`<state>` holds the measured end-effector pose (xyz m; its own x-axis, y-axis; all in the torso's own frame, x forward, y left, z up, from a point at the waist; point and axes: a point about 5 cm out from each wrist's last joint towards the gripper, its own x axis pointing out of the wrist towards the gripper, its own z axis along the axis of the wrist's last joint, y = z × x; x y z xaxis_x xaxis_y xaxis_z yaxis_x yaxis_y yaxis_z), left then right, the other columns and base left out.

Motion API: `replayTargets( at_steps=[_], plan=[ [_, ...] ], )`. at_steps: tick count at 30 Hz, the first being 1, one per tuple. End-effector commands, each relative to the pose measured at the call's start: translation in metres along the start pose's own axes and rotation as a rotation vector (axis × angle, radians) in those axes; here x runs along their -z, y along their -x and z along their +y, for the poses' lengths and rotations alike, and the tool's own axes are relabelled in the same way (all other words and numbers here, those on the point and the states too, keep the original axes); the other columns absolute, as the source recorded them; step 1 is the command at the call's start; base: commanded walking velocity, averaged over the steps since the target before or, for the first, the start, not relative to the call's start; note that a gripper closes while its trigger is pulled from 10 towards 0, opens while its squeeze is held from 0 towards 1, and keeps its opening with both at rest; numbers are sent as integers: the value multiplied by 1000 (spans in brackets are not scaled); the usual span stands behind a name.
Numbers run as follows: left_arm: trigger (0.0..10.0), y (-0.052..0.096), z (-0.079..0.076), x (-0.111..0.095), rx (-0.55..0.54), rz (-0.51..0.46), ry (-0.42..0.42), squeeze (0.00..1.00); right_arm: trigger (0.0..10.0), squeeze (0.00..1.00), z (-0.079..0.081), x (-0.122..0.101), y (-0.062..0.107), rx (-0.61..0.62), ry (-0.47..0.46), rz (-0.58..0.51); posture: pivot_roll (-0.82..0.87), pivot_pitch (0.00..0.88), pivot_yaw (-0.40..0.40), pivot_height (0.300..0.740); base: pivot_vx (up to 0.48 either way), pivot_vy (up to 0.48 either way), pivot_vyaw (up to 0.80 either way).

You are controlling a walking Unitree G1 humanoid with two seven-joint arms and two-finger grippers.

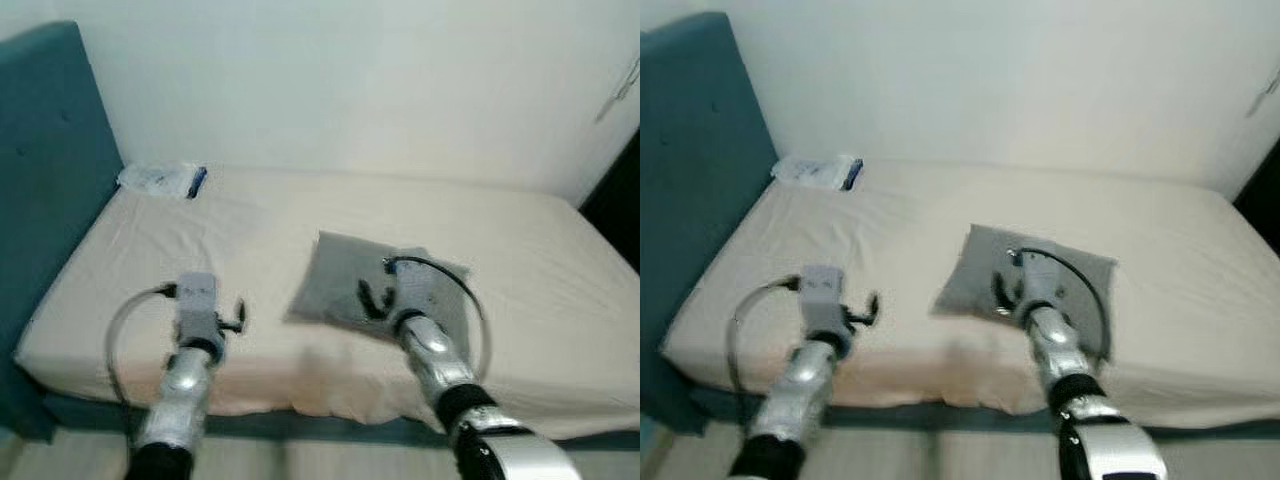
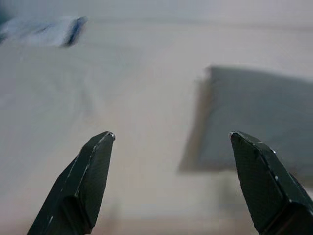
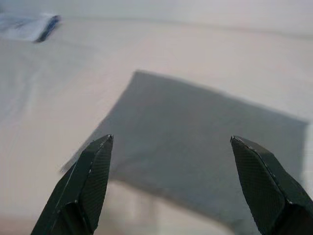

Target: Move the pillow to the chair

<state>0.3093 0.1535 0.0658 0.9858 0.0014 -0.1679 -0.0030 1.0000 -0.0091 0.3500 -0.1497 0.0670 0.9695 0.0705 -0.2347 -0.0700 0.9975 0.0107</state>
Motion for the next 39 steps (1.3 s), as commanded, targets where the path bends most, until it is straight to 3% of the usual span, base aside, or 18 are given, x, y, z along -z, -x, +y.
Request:
replayTargets(
  at_steps=[1,11,29,39],
  plan=[
    [10000,3,2,7,-3,24,2,0,10000,0,3,0,0,-3,-4,-4,22,0,-83,740,424,0,0],
    [10000,3,1,7,9,28,-3,0,10000,0,3,1,-1,1,6,11,17,0,-76,740,392,0,0],
    [10000,5,1,9,39,33,-35,0,10000,0,5,2,0,-4,-20,8,23,0,-72,740,0,0,0],
    [10000,6,-9,14,137,67,-98,0,10000,0,8,2,0,-9,-23,6,31,0,-80,740,0,-92,0]
  ],
)
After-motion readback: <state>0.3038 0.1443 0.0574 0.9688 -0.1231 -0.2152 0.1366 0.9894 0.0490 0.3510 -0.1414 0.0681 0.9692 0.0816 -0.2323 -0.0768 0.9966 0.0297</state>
